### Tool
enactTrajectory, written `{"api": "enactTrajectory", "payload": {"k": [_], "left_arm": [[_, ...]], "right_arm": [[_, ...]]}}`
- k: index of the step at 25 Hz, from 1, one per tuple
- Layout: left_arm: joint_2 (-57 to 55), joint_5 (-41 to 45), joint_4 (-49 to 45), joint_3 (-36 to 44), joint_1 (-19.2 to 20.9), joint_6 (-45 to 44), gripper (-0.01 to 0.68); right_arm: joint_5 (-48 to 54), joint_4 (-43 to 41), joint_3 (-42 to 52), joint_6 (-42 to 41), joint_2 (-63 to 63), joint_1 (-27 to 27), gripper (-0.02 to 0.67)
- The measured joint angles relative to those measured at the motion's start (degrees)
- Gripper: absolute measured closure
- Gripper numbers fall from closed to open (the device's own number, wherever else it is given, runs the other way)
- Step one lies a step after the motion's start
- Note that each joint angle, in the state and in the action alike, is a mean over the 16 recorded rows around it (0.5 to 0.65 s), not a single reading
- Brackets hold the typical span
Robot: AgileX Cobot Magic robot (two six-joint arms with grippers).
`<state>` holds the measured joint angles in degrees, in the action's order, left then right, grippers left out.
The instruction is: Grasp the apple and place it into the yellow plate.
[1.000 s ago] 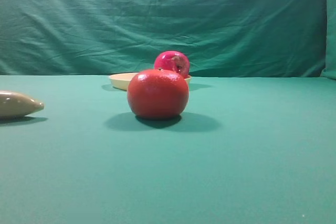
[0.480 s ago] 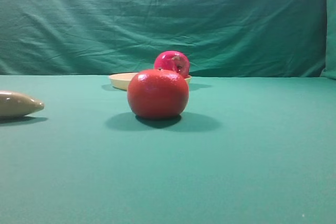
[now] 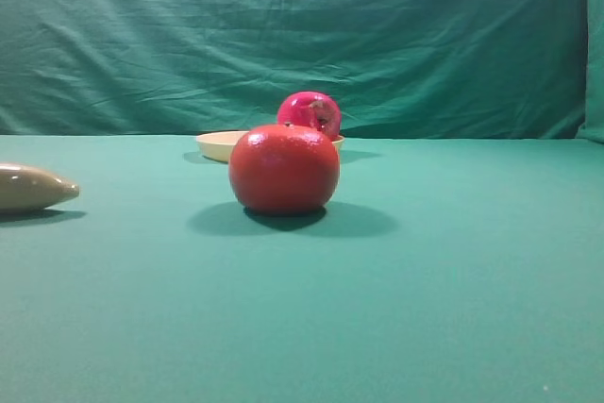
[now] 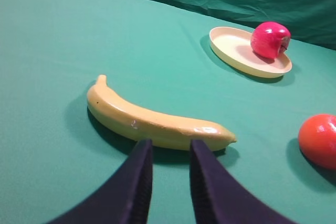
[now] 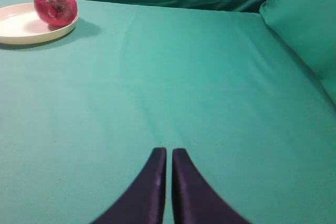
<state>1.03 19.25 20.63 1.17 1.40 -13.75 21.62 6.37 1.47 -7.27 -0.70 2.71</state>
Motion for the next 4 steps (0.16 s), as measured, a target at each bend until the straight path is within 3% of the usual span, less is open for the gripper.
{"api": "enactTrajectory", "payload": {"k": [4], "left_arm": [[0.0,0.0,0.0,0.0,0.0,0.0,0.516]], "right_arm": [[0.0,0.0,0.0,0.0,0.0,0.0,0.649]]}}
